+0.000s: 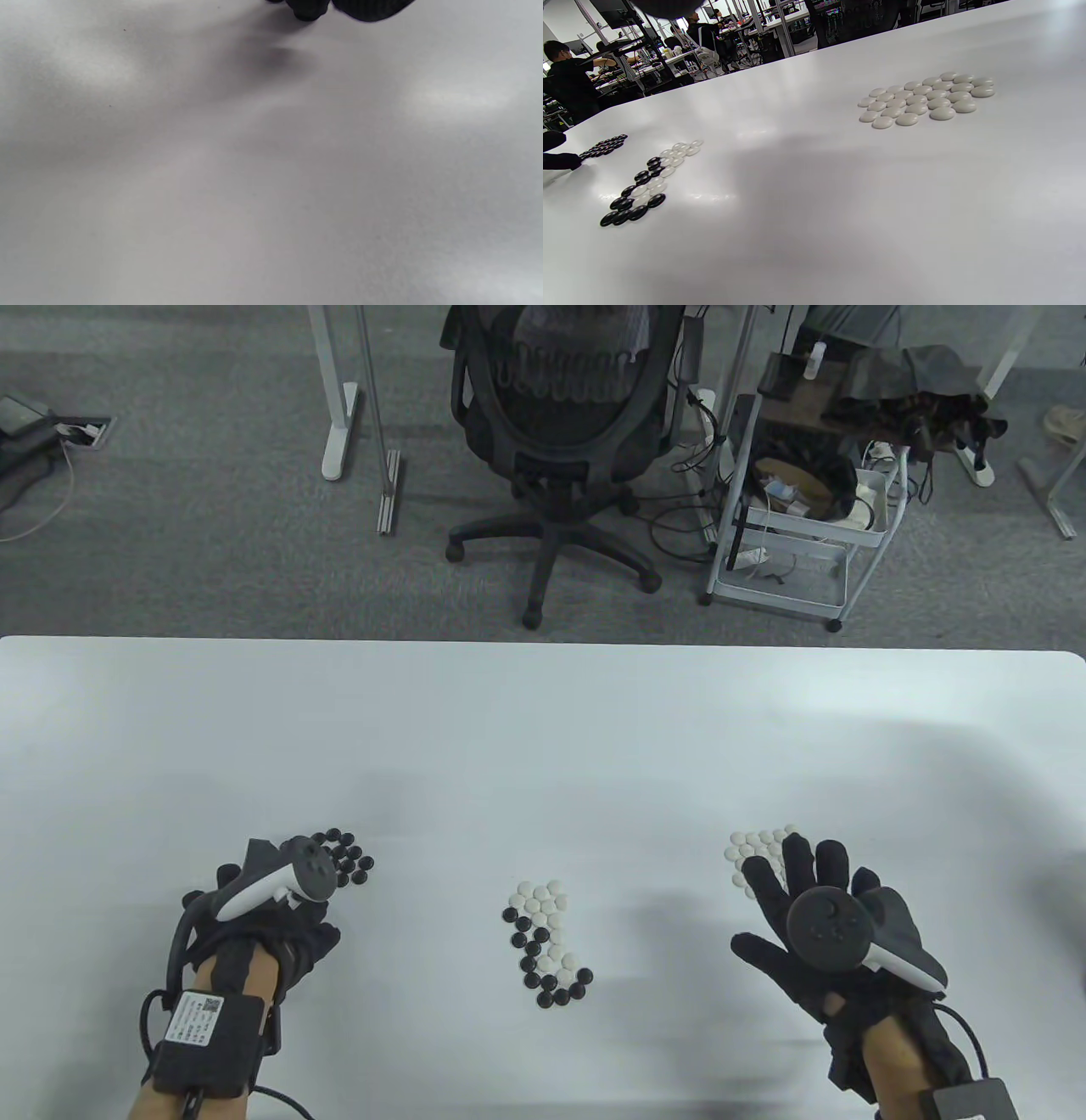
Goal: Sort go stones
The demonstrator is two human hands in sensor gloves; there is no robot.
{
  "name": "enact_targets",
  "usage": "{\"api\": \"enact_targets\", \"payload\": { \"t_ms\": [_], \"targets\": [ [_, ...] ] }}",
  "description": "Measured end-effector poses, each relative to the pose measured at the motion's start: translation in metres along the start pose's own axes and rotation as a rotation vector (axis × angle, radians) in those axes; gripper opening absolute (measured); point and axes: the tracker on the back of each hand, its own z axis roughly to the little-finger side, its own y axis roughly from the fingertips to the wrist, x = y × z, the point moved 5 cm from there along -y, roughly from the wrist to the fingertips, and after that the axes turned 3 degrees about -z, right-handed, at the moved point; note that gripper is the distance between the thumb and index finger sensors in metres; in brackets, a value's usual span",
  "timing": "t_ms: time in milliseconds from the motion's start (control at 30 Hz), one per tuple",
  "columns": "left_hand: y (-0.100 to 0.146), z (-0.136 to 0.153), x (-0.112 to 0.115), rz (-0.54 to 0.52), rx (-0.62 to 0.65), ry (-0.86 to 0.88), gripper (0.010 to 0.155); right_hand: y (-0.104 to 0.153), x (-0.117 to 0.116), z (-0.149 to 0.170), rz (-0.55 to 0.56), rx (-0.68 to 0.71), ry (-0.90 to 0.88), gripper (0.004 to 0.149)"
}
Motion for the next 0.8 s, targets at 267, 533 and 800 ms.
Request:
{"api": "enact_targets", "payload": {
  "t_ms": [267, 533, 800],
  "targets": [
    [-0.009, 0.002, -0.009, -0.003, -0.028, 0.022, 0.062, 0.000, 0.001, 0.002, 0.000, -0.006, -0.006, 0.079],
    [-0.010, -0.003, -0.014, -0.009, -0.032, 0.025, 0.063, 0.000, 0.001, 0.002, 0.001, -0.006, -0.006, 0.079],
    [0.010, -0.055, -0.035, -0.043, 0.098, -0.031, 0.065, 0.000, 0.000, 0.003, 0.000, -0.007, -0.006, 0.079]
  ]
}}
